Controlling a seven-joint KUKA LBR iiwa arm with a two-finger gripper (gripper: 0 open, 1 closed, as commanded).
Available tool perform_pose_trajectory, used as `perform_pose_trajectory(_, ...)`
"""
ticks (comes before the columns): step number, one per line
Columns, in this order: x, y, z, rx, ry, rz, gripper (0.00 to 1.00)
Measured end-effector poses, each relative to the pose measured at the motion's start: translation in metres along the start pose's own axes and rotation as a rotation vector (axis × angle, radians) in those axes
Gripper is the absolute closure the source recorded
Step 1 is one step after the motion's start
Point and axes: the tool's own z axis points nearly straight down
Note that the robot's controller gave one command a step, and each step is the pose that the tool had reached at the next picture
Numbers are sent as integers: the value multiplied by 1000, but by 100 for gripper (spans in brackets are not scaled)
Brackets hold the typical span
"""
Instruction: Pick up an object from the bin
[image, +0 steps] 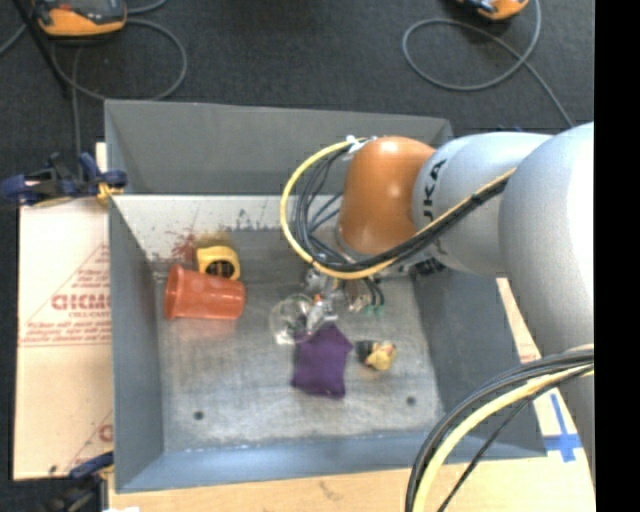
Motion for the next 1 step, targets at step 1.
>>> perform_pose_trajectory(1,2,-2,-2,-4,-3,1,100)
